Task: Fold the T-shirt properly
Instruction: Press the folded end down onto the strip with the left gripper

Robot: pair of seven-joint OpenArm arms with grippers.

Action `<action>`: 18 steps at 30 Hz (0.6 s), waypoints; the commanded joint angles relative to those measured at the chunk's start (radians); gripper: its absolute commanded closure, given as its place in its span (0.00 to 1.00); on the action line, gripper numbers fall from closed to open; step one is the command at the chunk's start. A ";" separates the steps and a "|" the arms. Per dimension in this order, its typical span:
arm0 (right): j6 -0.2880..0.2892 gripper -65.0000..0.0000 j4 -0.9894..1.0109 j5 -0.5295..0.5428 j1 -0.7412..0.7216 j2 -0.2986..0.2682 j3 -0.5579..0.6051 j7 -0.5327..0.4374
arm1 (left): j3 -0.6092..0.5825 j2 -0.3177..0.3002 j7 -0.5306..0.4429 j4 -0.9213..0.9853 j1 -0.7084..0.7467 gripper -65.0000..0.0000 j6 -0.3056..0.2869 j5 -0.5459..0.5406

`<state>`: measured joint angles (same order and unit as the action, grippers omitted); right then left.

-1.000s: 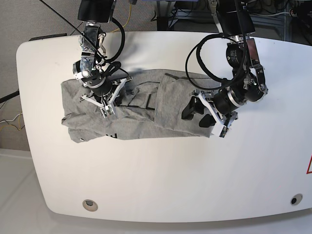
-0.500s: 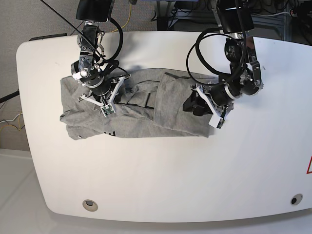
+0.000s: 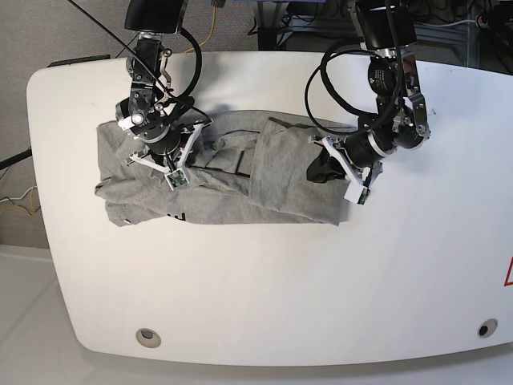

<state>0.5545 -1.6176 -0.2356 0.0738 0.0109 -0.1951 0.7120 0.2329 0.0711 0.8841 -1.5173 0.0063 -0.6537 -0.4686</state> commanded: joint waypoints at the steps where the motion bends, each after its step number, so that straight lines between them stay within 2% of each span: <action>1: 0.003 1.00 -0.026 -0.031 0.002 -0.009 -0.004 0.036 | -0.002 -0.014 -0.049 0.008 -0.004 0.98 -0.002 -0.002; 8: 0.003 1.00 -0.060 -0.031 -0.002 -0.009 -0.004 0.036 | -0.002 -0.020 -0.128 0.070 0.011 0.98 0.033 0.066; 15: 0.003 1.00 -0.099 -0.031 -0.002 -0.009 -0.004 0.036 | -0.004 -0.017 -0.150 0.189 0.001 0.98 0.081 0.199; 18: 0.003 1.00 -0.106 -0.031 -0.004 -0.009 -0.004 0.036 | -0.004 -0.017 -0.197 0.225 0.002 0.98 0.084 0.232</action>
<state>0.5579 -1.6966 -0.2661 0.0849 0.0074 -0.1970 0.7639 0.2325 0.0566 0.6628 -1.3148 0.0029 -0.5991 -0.3141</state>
